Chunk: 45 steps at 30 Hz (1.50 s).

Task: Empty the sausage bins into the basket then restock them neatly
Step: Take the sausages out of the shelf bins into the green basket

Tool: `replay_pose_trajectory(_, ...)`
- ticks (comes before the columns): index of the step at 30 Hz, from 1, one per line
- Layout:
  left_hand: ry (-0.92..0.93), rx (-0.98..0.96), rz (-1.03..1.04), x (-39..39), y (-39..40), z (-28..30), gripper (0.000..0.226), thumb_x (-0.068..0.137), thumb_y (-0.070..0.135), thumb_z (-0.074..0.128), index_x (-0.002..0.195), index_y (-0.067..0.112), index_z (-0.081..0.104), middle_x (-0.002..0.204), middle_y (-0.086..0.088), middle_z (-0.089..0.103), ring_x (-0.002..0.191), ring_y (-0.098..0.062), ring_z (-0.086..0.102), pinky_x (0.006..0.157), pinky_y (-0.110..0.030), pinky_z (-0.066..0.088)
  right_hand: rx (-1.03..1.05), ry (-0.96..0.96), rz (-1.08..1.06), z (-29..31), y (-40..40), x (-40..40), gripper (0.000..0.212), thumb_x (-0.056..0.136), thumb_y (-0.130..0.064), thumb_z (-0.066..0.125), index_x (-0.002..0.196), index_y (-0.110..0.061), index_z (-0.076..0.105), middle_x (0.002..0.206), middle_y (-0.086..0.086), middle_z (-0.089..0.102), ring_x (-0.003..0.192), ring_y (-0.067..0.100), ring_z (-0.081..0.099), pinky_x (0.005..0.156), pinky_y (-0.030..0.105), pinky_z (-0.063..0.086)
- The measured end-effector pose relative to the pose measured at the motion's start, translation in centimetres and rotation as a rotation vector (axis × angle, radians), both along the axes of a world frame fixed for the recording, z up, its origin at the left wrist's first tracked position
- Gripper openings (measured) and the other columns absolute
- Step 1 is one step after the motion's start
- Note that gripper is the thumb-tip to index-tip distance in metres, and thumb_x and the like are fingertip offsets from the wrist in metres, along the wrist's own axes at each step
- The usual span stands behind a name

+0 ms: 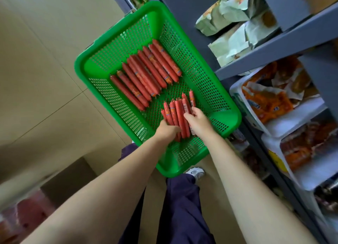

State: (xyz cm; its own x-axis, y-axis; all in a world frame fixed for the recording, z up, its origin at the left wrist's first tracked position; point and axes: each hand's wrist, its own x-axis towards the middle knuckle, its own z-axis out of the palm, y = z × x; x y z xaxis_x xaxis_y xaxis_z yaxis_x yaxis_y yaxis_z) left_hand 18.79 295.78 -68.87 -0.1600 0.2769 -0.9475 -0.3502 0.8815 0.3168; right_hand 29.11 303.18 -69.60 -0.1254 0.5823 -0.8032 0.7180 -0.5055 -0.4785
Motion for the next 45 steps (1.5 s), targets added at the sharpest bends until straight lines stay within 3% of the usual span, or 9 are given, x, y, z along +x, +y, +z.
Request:
replay_pose_trajectory(5,0.057,0.125,-0.133,-0.2,-0.4,0.8,0.047,0.082,0.017,0.075,0.123,0.019,0.053,0.111,-0.001,0.064,0.097,-0.019,0.062,0.086,-0.026,0.047,0.074,0.09,0.002,3.0,0.0,0.6,0.054,0.093,-0.035,0.063,0.14,-0.015,0.047,0.123,-0.008,0.05,0.114,0.005,0.046,0.096,0.021,0.033)
replay_pose_trajectory(8,0.2,0.232,-0.209,-1.5,0.1,4.9,0.06,0.086,0.02,0.071,0.14,0.018,0.047,0.111,0.003,0.06,0.098,-0.013,0.058,0.083,-0.023,0.044,0.176,0.141,0.001,7.6,0.6,1.3,0.032,0.092,-0.033,0.064,0.122,-0.022,0.056,0.118,-0.008,0.056,0.112,0.01,0.054,0.094,0.024,0.039)
replay_pose_trajectory(13,0.278,0.639,-0.17,-2.3,2.5,19.3,0.031,0.079,0.028,0.073,0.109,0.027,0.064,0.096,0.005,0.07,0.089,-0.009,0.065,0.084,-0.026,0.051,0.397,0.283,0.027,22.6,1.0,2.9,0.017,0.081,-0.041,0.064,0.092,-0.027,0.067,0.092,0.002,0.071,0.093,0.022,0.068,0.087,0.039,0.055)
replay_pose_trajectory(21,0.24,1.286,-0.377,4.4,5.7,49.0,0.01,0.089,0.018,0.071,0.096,0.024,0.071,0.082,0.006,0.072,0.079,-0.01,0.068,0.074,-0.023,0.053,1.04,0.277,-0.088,54.5,-1.0,10.6,0.009,0.092,-0.03,0.059,0.093,-0.028,0.069,0.092,-0.011,0.071,0.09,0.004,0.067,0.083,0.024,0.052)
replay_pose_trajectory(24,0.309,1.479,-0.504,8.8,6.3,56.1,0.01,0.091,0.016,0.068,0.095,0.024,0.07,0.079,0.008,0.07,0.078,-0.009,0.066,0.072,-0.024,0.051,1.261,0.186,-0.2,61.1,-2.1,15.9,0.009,0.092,-0.023,0.063,0.087,-0.029,0.068,0.085,-0.015,0.07,0.083,-0.001,0.064,0.08,0.021,0.049)
replay_pose_trajectory(28,0.575,1.727,-0.677,16.1,7.1,59.5,0.009,0.088,0.023,0.067,0.094,0.02,0.071,0.088,0.005,0.067,0.079,-0.008,0.063,0.073,-0.03,0.052,1.459,-0.024,-0.339,63.9,-2.3,23.9,0.006,0.087,-0.017,0.065,0.084,-0.02,0.07,0.085,-0.007,0.07,0.083,0.012,0.065,0.081,0.037,0.053)
replay_pose_trajectory(32,0.861,1.79,-0.799,21.5,8.9,58.0,0.059,0.077,0.053,0.052,0.118,0.013,0.065,0.128,-0.009,0.058,0.111,-0.03,0.059,0.092,-0.047,0.049,1.382,-0.138,-0.299,63.6,-2.1,30.2,0.007,0.086,-0.017,0.068,0.092,-0.02,0.07,0.092,-0.008,0.07,0.088,0.009,0.065,0.088,0.036,0.053)
replay_pose_trajectory(36,0.832,1.646,-0.708,23.0,9.5,56.5,0.08,0.071,0.067,0.046,0.14,0.027,0.05,0.155,0.0,0.037,0.142,-0.021,0.033,0.116,-0.055,0.023,1.208,-0.197,-0.197,62.8,-0.2,33.3,0.015,0.085,-0.03,0.068,0.099,-0.034,0.063,0.105,-0.014,0.068,0.1,0.005,0.063,0.095,0.033,0.051)
replay_pose_trajectory(45,0.469,1.638,-0.558,23.0,11.1,54.6,0.088,0.07,0.072,0.068,0.145,0.037,0.039,0.14,0.016,0.051,0.127,-0.003,0.048,0.104,-0.04,0.047,0.742,-0.619,0.251,65.2,7.6,31.4,0.088,0.081,-0.047,0.073,0.149,-0.018,0.025,0.143,0.01,0.046,0.123,0.029,0.05,0.1,0.04,0.044)
